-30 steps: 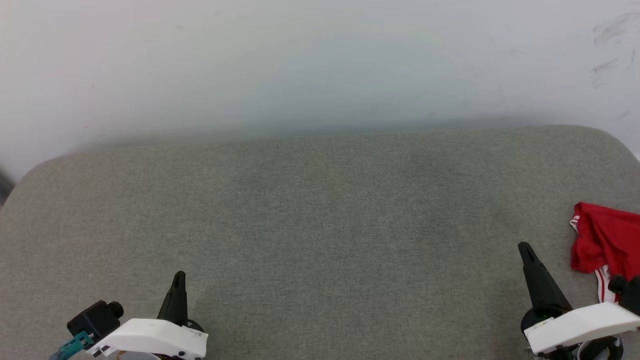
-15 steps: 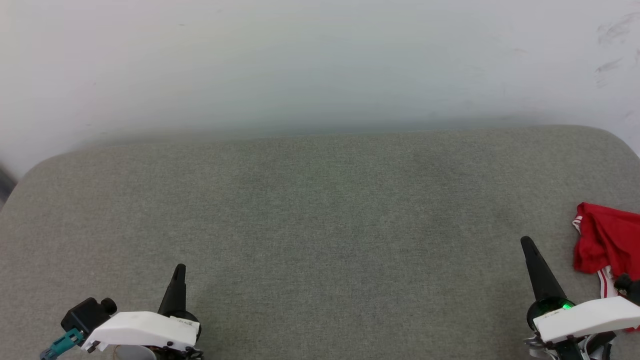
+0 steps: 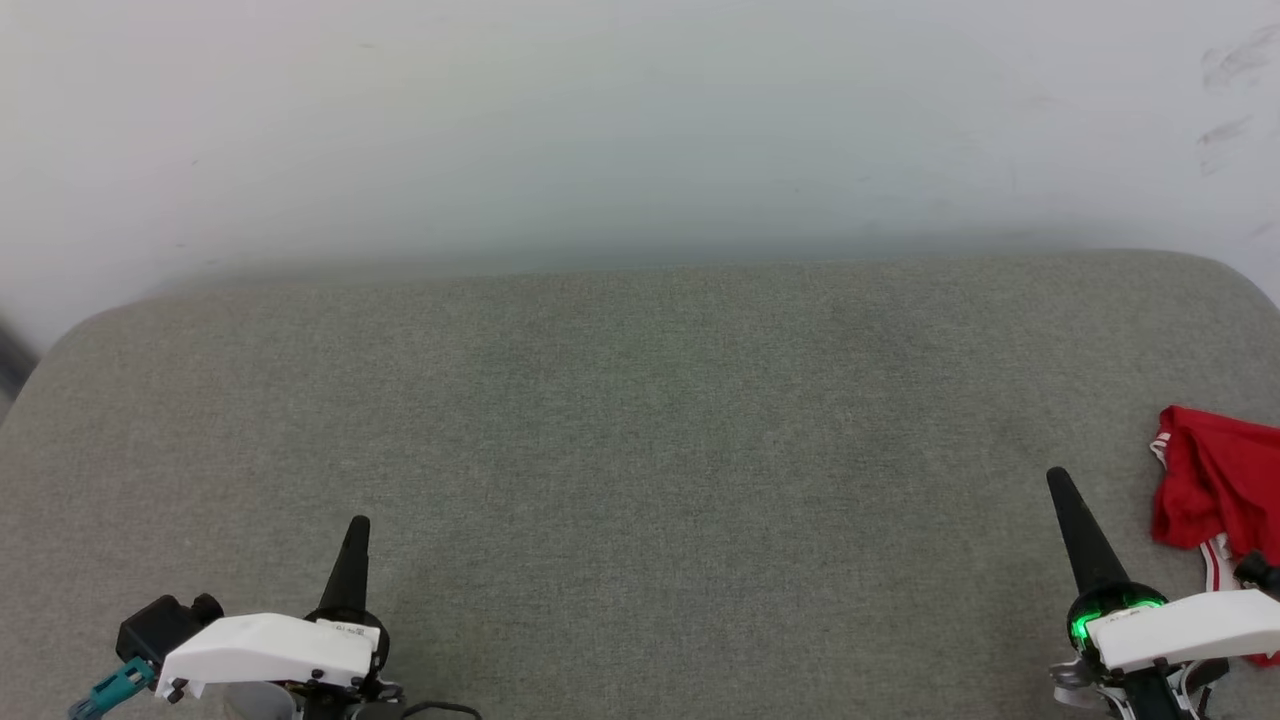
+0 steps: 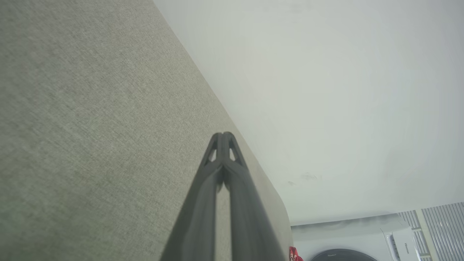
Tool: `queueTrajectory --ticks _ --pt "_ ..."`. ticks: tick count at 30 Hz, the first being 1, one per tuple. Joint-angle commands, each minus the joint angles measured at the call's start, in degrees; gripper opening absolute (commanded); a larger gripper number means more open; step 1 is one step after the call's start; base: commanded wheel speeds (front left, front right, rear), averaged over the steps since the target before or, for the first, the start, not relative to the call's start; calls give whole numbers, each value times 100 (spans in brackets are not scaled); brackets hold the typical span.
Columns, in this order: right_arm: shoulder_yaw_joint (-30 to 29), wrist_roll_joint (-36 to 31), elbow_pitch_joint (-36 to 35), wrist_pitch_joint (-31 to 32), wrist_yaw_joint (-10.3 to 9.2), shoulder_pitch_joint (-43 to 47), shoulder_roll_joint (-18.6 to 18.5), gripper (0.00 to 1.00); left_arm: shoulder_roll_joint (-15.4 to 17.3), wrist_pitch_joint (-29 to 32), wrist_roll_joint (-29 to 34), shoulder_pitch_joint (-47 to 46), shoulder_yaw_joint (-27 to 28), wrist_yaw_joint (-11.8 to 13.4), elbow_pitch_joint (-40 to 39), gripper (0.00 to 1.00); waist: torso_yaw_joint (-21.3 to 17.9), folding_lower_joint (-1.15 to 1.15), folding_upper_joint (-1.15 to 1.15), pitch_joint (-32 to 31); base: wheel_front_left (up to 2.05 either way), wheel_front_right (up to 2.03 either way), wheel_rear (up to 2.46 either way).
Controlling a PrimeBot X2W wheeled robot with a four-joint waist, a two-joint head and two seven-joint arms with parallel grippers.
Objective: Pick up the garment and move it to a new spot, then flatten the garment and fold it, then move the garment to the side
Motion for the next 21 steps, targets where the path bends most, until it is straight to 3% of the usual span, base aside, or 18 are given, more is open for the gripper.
queueTrajectory --ticks 1,21 --pt "-21 127 -9 7 0 -143 13 0 -9 36 -106 -130 57 -64 -29 0 2 0 0 1 0 0 0" --pt "-125 1202 254 105 -1 -291 73 0 -142 316 -1016 -248 310 -283 63 0 47 -1 0 29 0 0 0"
